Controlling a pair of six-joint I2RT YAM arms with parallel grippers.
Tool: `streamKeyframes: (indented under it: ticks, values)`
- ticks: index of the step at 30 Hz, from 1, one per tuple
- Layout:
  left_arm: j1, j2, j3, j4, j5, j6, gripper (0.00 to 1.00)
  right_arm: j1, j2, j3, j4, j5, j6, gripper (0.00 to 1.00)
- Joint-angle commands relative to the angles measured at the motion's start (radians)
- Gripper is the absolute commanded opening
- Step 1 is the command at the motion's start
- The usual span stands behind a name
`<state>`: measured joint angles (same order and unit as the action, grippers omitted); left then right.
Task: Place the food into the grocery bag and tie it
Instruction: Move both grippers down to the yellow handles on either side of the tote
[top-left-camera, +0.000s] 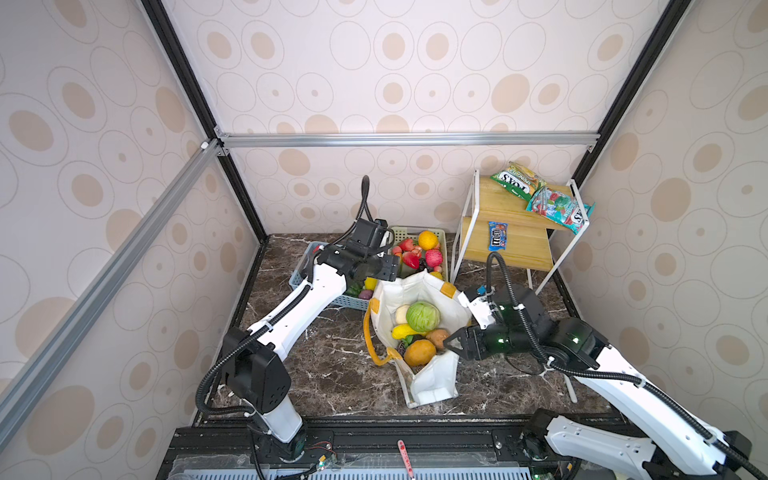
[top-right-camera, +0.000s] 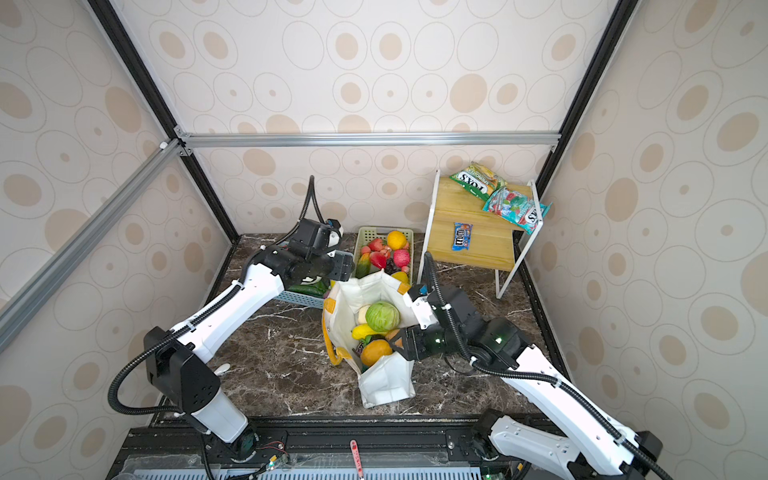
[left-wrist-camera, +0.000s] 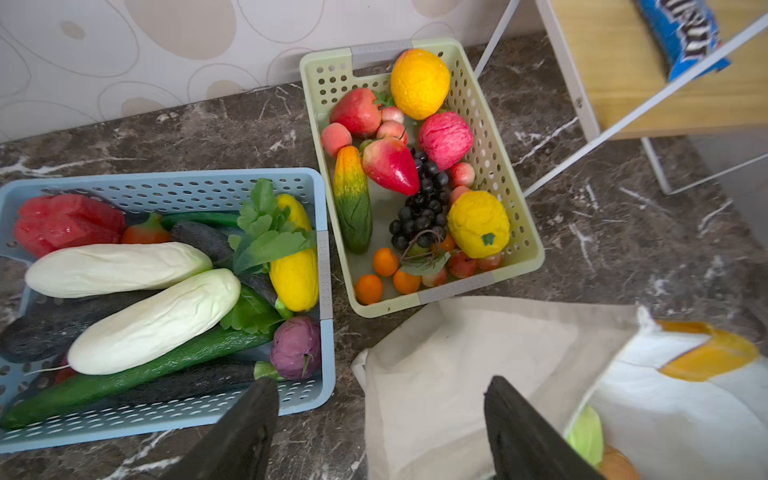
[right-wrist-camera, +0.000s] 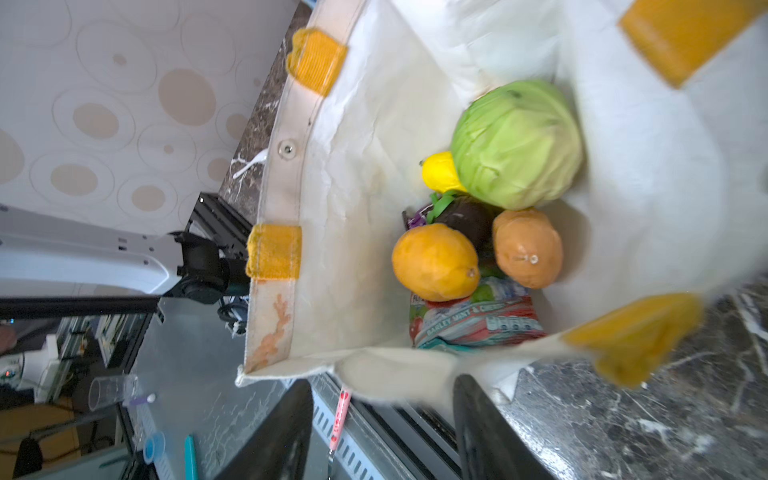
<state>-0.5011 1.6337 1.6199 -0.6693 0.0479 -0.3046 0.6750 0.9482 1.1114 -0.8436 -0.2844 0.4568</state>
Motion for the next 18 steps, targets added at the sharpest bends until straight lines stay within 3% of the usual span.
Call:
streamKeyframes:
  ticks: [1, 7, 11, 18]
  values:
    - [0.054, -0.099, 0.017, -0.015, 0.123, -0.069, 0.79, -0.105, -0.027, 0.020, -0.065, 0.009, -0.011, 0.59]
    - [0.194, -0.274, -0.180, 0.016, 0.273, -0.135, 0.81, -0.328, -0.004, 0.031, -0.093, -0.041, -0.004, 0.59]
    - [0.245, -0.366, -0.344, 0.000, 0.304, -0.147, 0.81, -0.428, 0.045, 0.033, -0.089, -0.052, 0.010, 0.59]
    - [0.254, -0.518, -0.672, 0.081, 0.389, -0.232, 0.75, -0.495, 0.124, -0.028, -0.028, 0.006, 0.069, 0.59]
